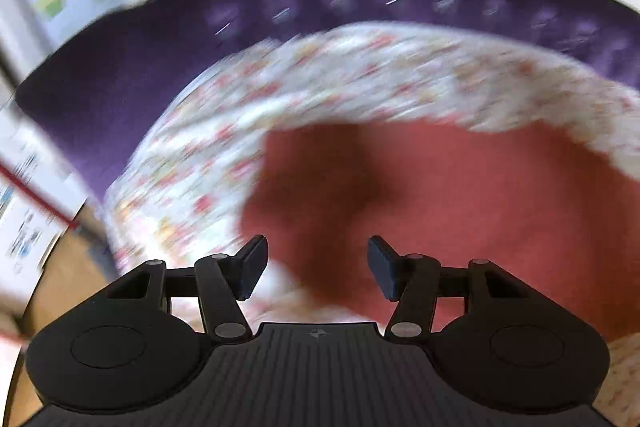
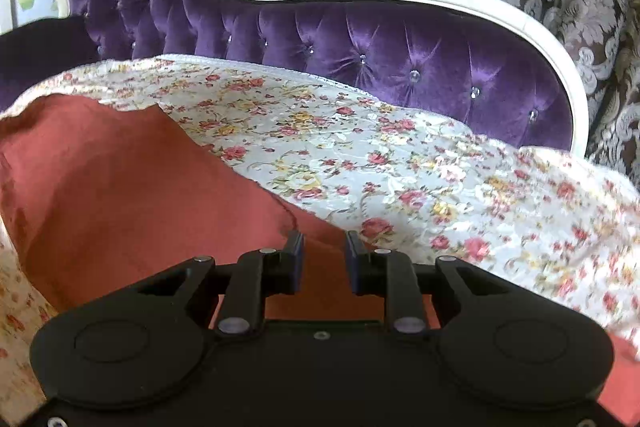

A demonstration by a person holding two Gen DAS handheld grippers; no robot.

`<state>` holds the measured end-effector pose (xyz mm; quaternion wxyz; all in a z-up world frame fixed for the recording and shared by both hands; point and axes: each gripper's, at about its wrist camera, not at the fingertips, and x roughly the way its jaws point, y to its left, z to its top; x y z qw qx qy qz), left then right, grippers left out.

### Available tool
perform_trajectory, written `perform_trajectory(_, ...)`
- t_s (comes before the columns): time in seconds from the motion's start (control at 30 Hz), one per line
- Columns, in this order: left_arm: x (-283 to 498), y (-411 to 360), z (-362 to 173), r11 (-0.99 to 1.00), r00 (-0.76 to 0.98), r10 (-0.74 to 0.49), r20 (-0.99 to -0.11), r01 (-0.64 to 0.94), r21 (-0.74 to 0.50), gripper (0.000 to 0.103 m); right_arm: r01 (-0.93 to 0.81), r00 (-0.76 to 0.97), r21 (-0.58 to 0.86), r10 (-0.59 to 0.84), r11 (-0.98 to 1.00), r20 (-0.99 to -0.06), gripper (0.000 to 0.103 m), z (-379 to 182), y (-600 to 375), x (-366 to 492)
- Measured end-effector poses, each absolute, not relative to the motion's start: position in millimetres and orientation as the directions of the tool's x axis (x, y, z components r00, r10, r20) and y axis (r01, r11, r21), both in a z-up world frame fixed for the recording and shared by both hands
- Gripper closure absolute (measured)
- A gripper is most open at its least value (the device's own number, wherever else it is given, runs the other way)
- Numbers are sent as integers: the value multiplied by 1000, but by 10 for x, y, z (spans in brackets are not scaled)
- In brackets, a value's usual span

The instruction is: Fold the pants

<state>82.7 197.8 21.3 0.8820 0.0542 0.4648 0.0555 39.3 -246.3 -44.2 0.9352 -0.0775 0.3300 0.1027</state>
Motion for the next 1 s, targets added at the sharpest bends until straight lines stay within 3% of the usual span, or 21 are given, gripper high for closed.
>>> perform_trajectory(0.2,1014,744,174,985,610,-91,-787,169,18,48,-291,749,-118,149,949,-646,69,-472,-2573,544)
perform_trajectory(0.37,1094,-73,-84,960,591,-193,-784,280,-25,48,-320,726,-147,143,936,-673,69,-564,-2667,719)
perform_trajectory(0.67,1053,-359,-718,960,453,-220,-864,259,-109,49,-406,679,-184,160,895,-717,70,-784,-2699,586)
perform_trajectory(1.0,915,-419,-743,956,506,-186,-842,291,-36,49,-561,576,-121,281,819,-768,66,-732,-2816,828)
